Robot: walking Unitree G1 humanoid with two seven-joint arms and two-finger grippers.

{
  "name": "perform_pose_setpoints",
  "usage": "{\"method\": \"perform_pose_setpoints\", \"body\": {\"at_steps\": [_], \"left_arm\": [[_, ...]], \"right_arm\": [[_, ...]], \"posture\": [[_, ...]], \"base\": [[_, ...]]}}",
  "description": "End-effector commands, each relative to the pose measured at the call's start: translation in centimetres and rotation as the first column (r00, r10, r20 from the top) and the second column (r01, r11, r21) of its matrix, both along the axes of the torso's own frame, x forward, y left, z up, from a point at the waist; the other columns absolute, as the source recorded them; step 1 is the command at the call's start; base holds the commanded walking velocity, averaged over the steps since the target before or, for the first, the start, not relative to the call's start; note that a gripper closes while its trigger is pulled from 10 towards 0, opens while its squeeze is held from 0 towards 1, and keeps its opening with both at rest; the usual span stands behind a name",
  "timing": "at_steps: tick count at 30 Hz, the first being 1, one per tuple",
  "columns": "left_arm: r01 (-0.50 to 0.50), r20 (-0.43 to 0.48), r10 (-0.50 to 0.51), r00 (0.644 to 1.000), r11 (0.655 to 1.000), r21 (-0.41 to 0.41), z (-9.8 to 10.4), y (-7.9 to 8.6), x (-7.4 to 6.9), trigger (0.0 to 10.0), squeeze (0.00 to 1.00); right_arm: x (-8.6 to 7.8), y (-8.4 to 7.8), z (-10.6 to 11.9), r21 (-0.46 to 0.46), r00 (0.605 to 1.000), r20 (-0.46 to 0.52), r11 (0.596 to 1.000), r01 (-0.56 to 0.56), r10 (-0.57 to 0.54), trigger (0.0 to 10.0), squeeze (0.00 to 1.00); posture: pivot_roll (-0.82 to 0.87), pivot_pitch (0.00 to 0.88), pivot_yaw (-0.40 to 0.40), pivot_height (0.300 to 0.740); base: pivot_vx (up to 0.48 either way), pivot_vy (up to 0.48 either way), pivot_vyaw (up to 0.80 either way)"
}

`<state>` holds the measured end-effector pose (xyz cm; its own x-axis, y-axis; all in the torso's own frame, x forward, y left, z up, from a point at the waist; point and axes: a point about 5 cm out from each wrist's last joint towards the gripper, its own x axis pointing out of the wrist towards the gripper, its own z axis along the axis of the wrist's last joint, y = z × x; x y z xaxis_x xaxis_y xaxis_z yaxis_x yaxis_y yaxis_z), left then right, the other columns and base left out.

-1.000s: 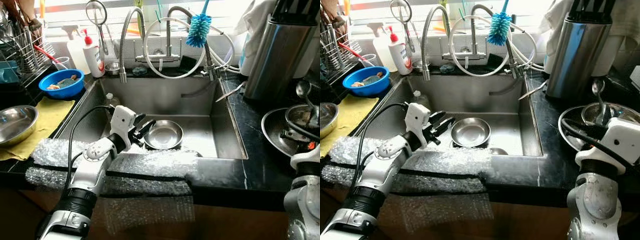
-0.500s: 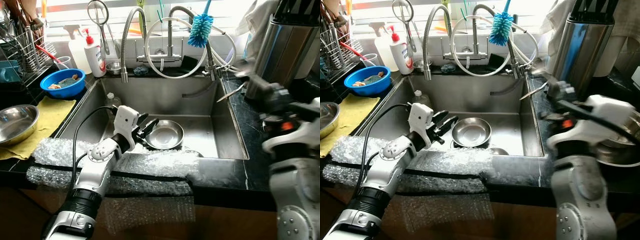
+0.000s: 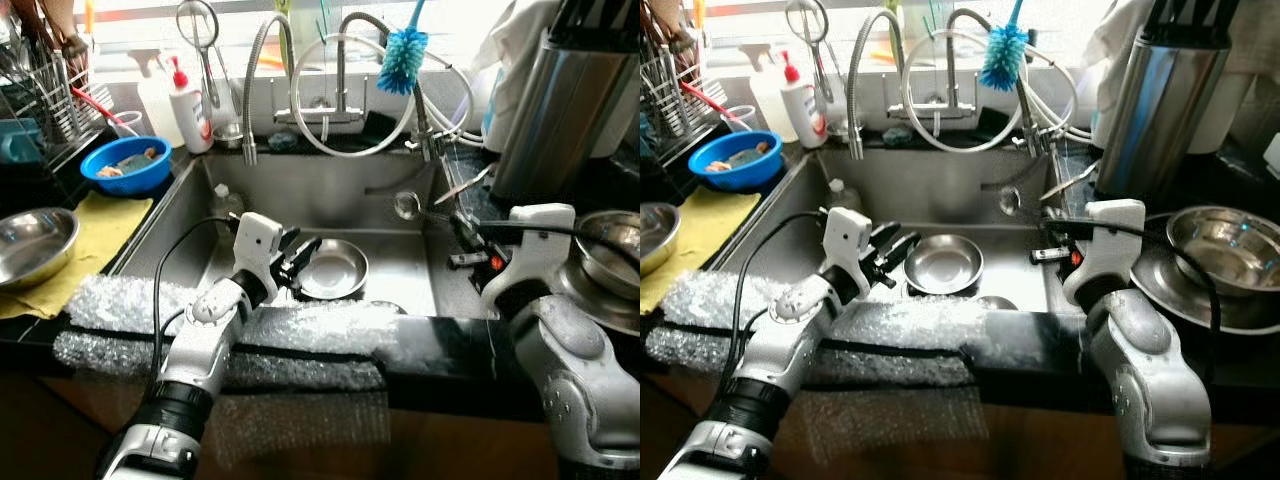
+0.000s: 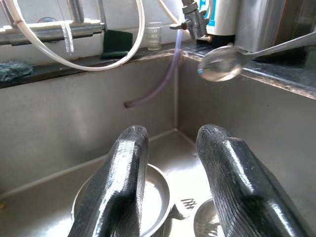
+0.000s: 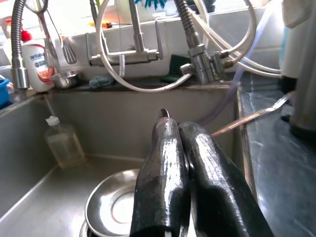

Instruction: Kitchen organization

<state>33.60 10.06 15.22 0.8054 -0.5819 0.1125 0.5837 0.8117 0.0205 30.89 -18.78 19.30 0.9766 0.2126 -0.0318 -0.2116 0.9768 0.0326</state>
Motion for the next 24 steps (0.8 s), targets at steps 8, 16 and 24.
{"method": "perform_pose_setpoints", "body": {"at_steps": [8, 16, 24], "left_arm": [[-0.020, -0.017, 0.021, 1.000, 0.999, 0.035, -0.4, 0.1, 0.1, 10.0, 0.00], [-0.032, -0.013, 0.032, 0.999, 0.999, 0.019, -0.3, 0.1, -0.1, 10.0, 0.00], [-0.039, -0.014, 0.039, 0.999, 0.999, 0.011, -0.2, 0.1, -0.1, 10.0, 0.00]], "right_arm": [[4.8, 1.9, -1.6, 0.135, 0.984, -0.104, 0.982, -0.130, 0.145, 10.0, 0.00], [7.1, 1.6, -4.4, 0.126, 0.953, -0.279, 0.988, -0.088, 0.120, 10.0, 0.00], [7.6, 1.1, -5.4, 0.066, 0.940, -0.322, 0.993, -0.094, 0.110, 10.0, 0.00]], "posture": [[-0.20, 0.000, 0.026, 0.740], [-0.18, 0.000, 0.013, 0.740], [-0.18, 0.000, 0.006, 0.740]], "base": [[0.000, 0.000, 0.00], [0.000, 0.000, 0.00], [0.000, 0.000, 0.00]]}}
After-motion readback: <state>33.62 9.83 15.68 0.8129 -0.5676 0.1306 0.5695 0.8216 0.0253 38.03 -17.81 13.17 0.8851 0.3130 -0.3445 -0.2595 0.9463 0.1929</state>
